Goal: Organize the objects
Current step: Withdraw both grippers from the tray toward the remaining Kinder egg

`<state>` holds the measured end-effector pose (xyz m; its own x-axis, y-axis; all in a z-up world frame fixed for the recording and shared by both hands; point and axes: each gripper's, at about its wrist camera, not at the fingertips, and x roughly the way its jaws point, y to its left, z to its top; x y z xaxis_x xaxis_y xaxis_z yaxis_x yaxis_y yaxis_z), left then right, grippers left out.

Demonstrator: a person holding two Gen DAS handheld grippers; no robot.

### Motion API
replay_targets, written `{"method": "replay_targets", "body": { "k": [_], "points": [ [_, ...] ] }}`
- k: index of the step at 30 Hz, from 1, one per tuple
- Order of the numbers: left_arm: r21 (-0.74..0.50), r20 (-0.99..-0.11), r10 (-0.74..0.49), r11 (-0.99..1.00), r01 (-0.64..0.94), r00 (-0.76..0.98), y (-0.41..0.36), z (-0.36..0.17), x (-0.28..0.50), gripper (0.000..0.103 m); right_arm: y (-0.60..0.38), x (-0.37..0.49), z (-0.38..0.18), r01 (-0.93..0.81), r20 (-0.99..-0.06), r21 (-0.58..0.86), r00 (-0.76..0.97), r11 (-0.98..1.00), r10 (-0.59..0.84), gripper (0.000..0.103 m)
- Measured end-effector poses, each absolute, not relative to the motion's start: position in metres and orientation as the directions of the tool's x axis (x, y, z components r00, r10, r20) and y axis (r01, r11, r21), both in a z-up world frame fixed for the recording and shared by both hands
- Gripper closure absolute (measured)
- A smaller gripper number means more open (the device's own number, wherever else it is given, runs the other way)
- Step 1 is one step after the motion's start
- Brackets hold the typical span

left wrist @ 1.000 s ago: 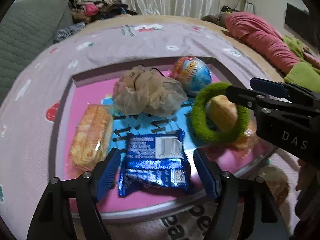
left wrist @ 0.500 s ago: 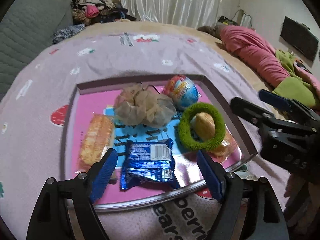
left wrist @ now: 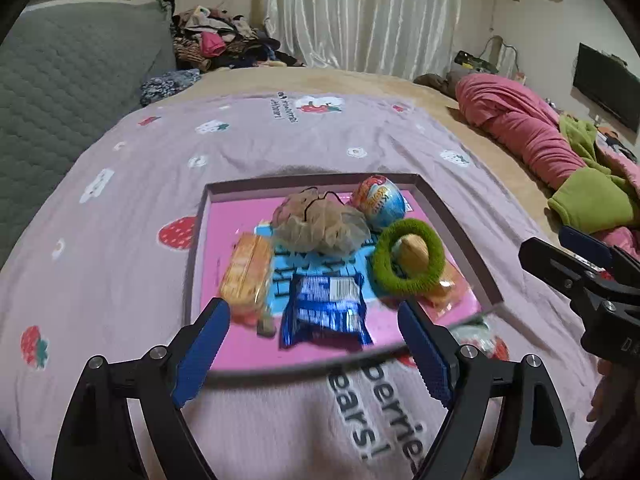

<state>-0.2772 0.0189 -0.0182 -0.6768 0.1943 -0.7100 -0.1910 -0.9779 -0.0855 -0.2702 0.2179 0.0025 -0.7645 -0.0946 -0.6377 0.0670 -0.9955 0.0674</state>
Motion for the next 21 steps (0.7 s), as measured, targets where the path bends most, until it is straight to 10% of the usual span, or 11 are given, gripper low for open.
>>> {"method": "replay_targets", "body": {
  "k": [21],
  "points": [
    [-0.116,-0.712,0.162,-0.987,-0.113,-0.683,-0.003,0.042,-0.136,0.000,0.194,-0.165,0.080,0.141,-0.626,-0.015,-0.773,-0.990,-0.100,0.001]
  ]
}}
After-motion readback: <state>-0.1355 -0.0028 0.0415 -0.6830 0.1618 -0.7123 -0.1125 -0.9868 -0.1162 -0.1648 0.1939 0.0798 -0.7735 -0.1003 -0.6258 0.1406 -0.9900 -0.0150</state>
